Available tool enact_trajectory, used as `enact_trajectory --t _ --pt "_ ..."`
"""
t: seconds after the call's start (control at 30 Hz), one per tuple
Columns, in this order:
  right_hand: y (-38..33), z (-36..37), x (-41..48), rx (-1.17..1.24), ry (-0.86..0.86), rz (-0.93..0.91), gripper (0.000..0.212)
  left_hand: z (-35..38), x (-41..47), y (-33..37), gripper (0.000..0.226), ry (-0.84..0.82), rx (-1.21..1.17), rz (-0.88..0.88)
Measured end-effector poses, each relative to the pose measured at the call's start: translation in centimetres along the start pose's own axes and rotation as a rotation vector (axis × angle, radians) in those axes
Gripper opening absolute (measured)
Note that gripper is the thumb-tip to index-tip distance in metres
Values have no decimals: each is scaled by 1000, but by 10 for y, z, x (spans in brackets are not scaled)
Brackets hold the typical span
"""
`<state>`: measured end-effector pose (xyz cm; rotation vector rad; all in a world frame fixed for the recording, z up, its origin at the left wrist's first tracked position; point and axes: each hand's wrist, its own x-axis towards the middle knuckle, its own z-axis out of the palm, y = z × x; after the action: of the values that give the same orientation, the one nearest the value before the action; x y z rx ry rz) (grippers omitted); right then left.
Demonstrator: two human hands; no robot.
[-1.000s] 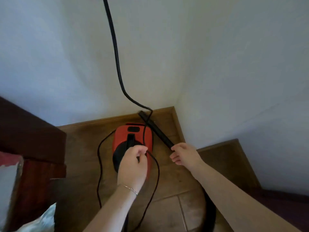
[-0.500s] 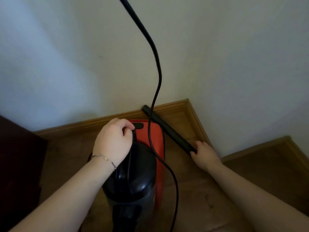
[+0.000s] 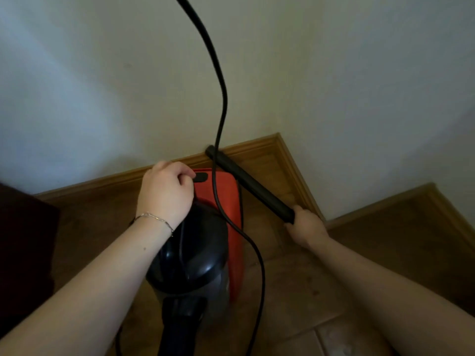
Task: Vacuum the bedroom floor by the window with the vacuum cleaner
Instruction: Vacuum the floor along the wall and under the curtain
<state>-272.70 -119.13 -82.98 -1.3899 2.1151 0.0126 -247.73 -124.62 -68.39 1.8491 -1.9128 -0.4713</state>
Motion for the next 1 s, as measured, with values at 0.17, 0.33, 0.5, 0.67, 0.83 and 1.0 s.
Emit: enact_trajectory --t 0.17,0.33,0.5,0.67,0.83,1.0 --pt "-4 -15 -11 35 52 -59 43 2 -1 1 26 -15 16 -13" --pt "-22 -56 -35 3 16 -141 37 3 0 -1 25 -4 -25 -20" --pt "-44 -94 -80 7 94 -203 29 0 1 -1 24 -67 -146 -107" --pt "-47 -104 -115 -32 44 -181 36 -8 16 0 22 -382 -131 -241" --pt "-55 -94 -130 22 -89 -207 44 -8 32 7 35 -658 102 -151" --pt "-62 -89 -125 67 -151 -193 51 -8 41 1 33 -721 -38 -199"
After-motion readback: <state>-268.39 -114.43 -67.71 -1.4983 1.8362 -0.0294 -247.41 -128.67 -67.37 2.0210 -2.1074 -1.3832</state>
